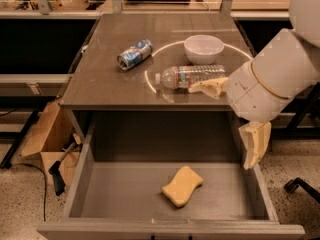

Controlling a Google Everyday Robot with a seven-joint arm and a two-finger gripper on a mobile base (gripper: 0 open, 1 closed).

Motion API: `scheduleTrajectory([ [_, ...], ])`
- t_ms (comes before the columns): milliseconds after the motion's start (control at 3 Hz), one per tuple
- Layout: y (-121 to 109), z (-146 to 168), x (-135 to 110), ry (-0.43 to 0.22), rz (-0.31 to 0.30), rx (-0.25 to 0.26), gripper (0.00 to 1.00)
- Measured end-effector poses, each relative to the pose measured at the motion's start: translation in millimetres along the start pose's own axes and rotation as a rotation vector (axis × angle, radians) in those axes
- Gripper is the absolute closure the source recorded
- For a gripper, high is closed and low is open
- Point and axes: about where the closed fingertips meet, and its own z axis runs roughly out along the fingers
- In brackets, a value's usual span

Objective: Pick sponge from top drawer and place on counter

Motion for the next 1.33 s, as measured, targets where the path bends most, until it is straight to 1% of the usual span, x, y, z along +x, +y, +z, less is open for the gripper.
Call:
scheduleTrajectory([
  [333,7.0,19.0,-4.1,-0.004,0.01,-0.028,0.0],
  [667,16.4,38.6,-11.6,0.014,0.028,-0.047,0.0],
  [1000,22.0,58.5,-22.6,0.032,0.053,-0.054,0.0],
  [1333,21.1,76.8,-31.6,0.047,0.06,-0.06,0.0],
])
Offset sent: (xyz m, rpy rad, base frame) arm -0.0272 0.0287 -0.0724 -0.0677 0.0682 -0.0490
